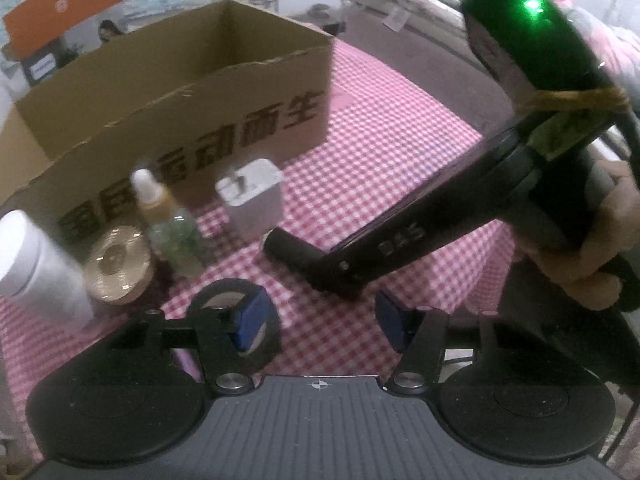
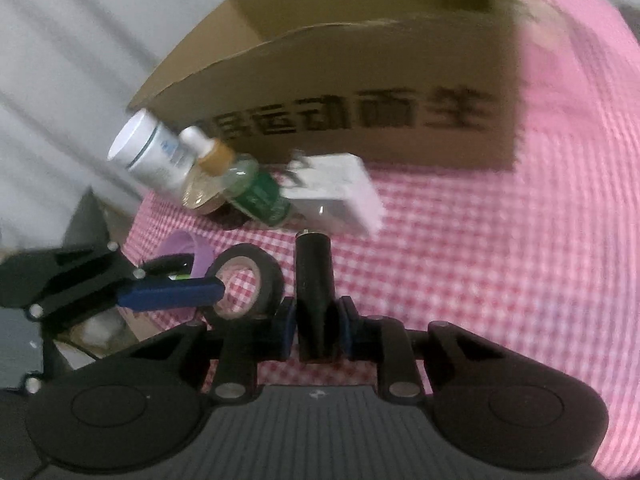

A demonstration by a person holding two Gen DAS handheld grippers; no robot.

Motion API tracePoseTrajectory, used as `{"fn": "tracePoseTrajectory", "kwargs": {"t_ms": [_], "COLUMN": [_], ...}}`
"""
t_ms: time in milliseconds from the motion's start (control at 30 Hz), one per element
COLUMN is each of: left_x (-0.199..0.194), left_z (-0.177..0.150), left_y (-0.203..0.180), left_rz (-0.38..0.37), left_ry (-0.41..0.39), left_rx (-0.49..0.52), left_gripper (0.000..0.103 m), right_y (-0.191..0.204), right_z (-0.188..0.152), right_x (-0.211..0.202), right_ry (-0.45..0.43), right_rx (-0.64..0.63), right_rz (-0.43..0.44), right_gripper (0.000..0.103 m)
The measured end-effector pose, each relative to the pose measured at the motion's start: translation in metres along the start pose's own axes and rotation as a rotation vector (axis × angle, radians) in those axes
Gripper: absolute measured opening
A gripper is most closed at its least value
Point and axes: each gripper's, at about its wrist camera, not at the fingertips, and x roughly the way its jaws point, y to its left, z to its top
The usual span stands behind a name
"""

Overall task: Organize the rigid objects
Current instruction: 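Lower the right gripper onto the black cylinder and close on it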

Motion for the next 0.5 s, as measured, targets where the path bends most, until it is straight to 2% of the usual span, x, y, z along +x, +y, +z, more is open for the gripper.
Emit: {"fn": "tracePoseTrajectory", "kwargs": {"t_ms": [133,200,467,500], "left_x": [0.009,0.014,0.037,0.04], "left_z": [0.004,0.006,0.015,0.016], "left_y": [-0.009,-0.013,-0.012,-0.012], "left_rz": [-0.04,-0.047,-0.039,-0.037], "left_ry": [0.027,0.041,0.103,0.112], "left_rx": [0.039,0.053,0.036,0.032], "left_gripper": [0.061,0.06,0.052,0.047], "right_y": [-0.022,-0.028,-0.029,-0.03], "right_z": [-0.015,-0.018,-0.006,-0.005], "right_x": [-0.01,-0.012,-0.015,-0.015], "right_ry": [-0.023,-0.022,-0.015,-0.013], "right_rx": [0.156,0.192,0.157,0.155], "right_rz": [0.066,0.086,0.088,0.091], "right_gripper": [0.024,0.024,0.025,0.025]}}
